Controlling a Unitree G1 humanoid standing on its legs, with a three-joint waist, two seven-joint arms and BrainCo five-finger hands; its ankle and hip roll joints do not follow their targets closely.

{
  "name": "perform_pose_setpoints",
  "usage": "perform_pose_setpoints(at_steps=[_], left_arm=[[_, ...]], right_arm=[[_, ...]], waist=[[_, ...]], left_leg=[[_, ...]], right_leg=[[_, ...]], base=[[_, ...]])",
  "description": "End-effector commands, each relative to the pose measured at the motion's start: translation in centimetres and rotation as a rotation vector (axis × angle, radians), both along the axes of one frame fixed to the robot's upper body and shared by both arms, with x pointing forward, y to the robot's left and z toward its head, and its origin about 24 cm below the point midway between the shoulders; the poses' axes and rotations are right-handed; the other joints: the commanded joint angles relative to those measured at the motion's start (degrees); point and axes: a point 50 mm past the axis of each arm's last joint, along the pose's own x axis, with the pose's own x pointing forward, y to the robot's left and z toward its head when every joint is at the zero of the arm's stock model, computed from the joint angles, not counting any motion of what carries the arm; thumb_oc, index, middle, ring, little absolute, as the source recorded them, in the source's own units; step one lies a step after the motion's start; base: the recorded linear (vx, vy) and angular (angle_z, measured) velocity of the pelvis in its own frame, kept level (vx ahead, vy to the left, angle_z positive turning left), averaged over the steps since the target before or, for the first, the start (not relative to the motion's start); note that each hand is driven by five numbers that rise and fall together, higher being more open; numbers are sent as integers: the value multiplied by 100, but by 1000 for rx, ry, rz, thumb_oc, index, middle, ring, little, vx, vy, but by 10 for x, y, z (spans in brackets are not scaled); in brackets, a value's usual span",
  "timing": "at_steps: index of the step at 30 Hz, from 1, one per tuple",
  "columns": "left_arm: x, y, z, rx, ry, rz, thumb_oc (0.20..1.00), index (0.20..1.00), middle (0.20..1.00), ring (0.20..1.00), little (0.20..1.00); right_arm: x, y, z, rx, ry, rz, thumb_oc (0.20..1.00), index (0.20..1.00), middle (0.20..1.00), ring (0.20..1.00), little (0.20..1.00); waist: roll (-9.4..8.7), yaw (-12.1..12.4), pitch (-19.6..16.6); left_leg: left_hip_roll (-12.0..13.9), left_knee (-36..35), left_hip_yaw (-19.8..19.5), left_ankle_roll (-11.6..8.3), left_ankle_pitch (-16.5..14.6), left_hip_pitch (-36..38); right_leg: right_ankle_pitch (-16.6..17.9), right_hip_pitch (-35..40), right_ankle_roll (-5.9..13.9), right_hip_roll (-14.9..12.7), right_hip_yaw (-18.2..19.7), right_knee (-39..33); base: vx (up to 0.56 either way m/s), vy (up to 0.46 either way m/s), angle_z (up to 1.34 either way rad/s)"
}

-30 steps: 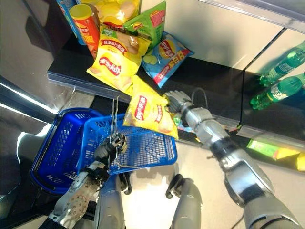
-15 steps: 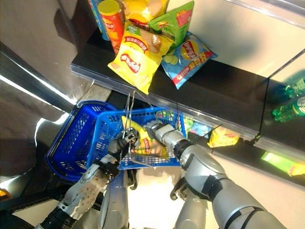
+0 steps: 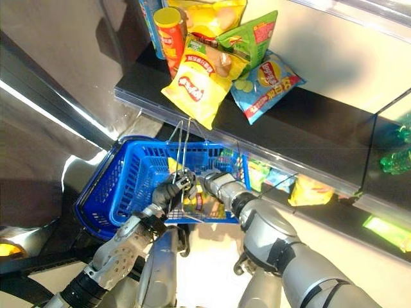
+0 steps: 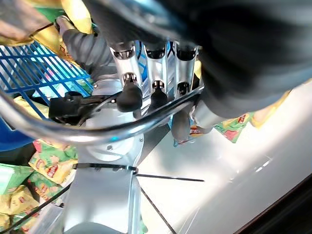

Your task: Pick up the snacks into the basket

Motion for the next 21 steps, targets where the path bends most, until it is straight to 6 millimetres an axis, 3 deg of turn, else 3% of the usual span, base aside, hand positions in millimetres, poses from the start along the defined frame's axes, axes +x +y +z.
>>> perform_pose_setpoints(at_steps=[1, 6, 10, 16, 17, 21], left_arm=[[-4, -32, 73, -208, -330, -152, 200, 200, 200, 200, 200], [-4, -32, 71, -198, -321, -143, 200, 200, 200, 200, 200], [-1, -28, 68, -179, -318, -102, 200, 200, 200, 200, 200], [9, -9, 56, -114, -288, 28, 200, 200, 200, 200, 200], [14, 2, 48, -68, -271, 96, 200, 200, 200, 200, 200], [17, 15, 35, -22, -228, 169, 200, 200, 200, 200, 200]], right_arm=[[9, -2, 13, 41, -58, -34, 1000, 1000, 1000, 1000, 1000], [12, -11, 14, 40, -91, -52, 1000, 1000, 1000, 1000, 1000], [13, -20, 15, 139, -107, -108, 1000, 1000, 1000, 1000, 1000], [9, -20, 20, 335, -102, -127, 1000, 1000, 1000, 1000, 1000], [5, -25, 23, 412, -111, -124, 1000, 1000, 1000, 1000, 1000], [-7, -29, 27, 535, -93, -109, 1000, 1000, 1000, 1000, 1000]], waist=[[161, 142, -131], [128, 93, -127], [90, -8, -113], [-47, -248, -100], [-127, -380, -110], [-229, -553, -140]], left_leg=[[-39, -105, 95, 146, -187, 212], [-45, -104, 104, 154, -191, 202], [-23, -88, 137, 152, -194, 204], [49, -133, 222, 137, -198, 339], [89, -174, 270, 124, -198, 431], [135, -273, 326, 110, -190, 595]], right_leg=[[707, -165, 475, 103, 178, -64], [740, -201, 472, 112, 217, -66], [764, -220, 453, 123, 257, -74], [813, -198, 422, 184, 383, -118], [845, -139, 414, 222, 432, -187], [905, -25, 416, 259, 490, -319]], base=[[0, 0, 0], [0, 0, 0], [0, 0, 0], [-2, 12, -3], [5, 9, -9], [10, 8, -28]])
